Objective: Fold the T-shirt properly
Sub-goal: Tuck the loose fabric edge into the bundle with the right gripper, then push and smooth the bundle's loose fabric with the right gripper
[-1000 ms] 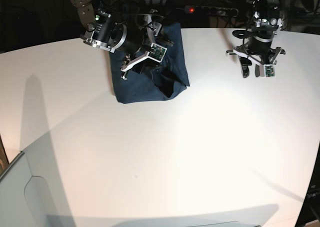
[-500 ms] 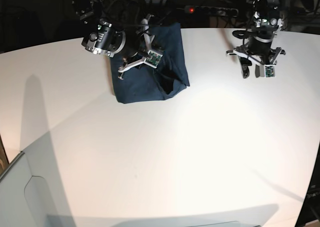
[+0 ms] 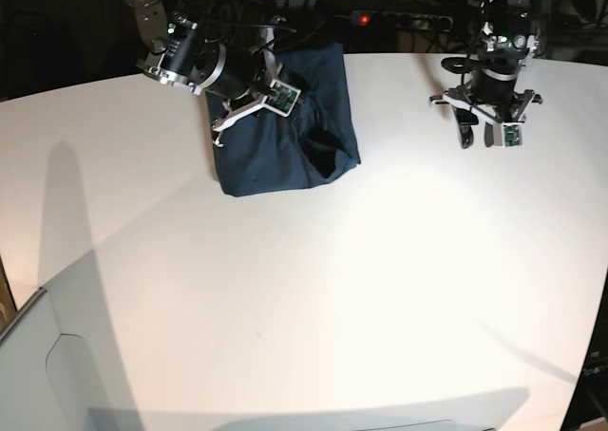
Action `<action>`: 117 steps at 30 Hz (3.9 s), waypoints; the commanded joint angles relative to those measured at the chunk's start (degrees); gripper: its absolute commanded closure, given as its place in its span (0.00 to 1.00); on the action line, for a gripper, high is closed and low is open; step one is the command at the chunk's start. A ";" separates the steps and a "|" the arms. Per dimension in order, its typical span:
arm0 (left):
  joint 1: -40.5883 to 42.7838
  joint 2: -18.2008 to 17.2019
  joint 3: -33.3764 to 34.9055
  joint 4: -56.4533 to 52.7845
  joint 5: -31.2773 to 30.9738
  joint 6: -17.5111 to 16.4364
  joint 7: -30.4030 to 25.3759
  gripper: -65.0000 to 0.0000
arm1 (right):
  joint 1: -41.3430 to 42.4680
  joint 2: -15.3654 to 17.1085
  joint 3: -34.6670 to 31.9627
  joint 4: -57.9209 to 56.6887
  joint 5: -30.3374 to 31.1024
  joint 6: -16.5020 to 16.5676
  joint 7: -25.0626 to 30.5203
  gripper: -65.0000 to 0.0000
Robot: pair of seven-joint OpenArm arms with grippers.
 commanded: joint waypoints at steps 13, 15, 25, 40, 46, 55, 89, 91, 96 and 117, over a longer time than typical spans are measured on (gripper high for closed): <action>0.25 -0.57 -0.32 1.12 0.03 0.22 -1.49 0.63 | -2.38 0.95 -0.38 0.88 0.67 0.95 0.51 0.99; 0.25 -0.57 -0.23 1.12 0.03 0.22 -1.49 0.63 | -2.29 1.13 -1.35 0.88 0.67 0.95 0.51 0.99; -0.01 -0.48 -0.14 1.12 0.03 0.22 -1.40 0.63 | -1.94 5.26 -5.66 1.32 0.67 0.95 0.51 0.44; 0.34 -0.48 -0.32 1.12 0.03 0.22 -1.23 0.63 | 3.68 -0.01 -8.91 3.17 0.67 0.95 0.51 0.40; 0.43 -0.48 -0.41 1.12 0.03 0.22 -1.14 0.63 | 8.61 -1.60 -9.17 -3.78 0.58 0.95 0.51 0.40; 0.25 -0.48 -0.41 1.12 0.03 0.22 -1.14 0.63 | 12.83 1.13 -8.73 -13.10 0.58 0.95 0.87 0.40; -1.33 -0.48 -0.41 1.04 0.03 0.22 -1.14 0.63 | 7.73 9.04 -19.37 -4.74 0.58 0.95 0.43 0.40; -1.33 -0.48 -0.41 0.95 0.03 0.22 -1.14 0.63 | 7.82 8.95 -17.53 -2.99 0.58 0.95 0.43 0.40; -1.15 -0.48 -0.41 1.04 0.03 0.22 -1.14 0.63 | 8.87 6.93 -11.99 -2.99 0.49 0.95 0.43 0.40; -1.15 -0.48 -0.23 1.04 0.03 0.22 -1.14 0.63 | 10.98 9.30 -19.90 -11.43 0.58 0.95 0.43 0.40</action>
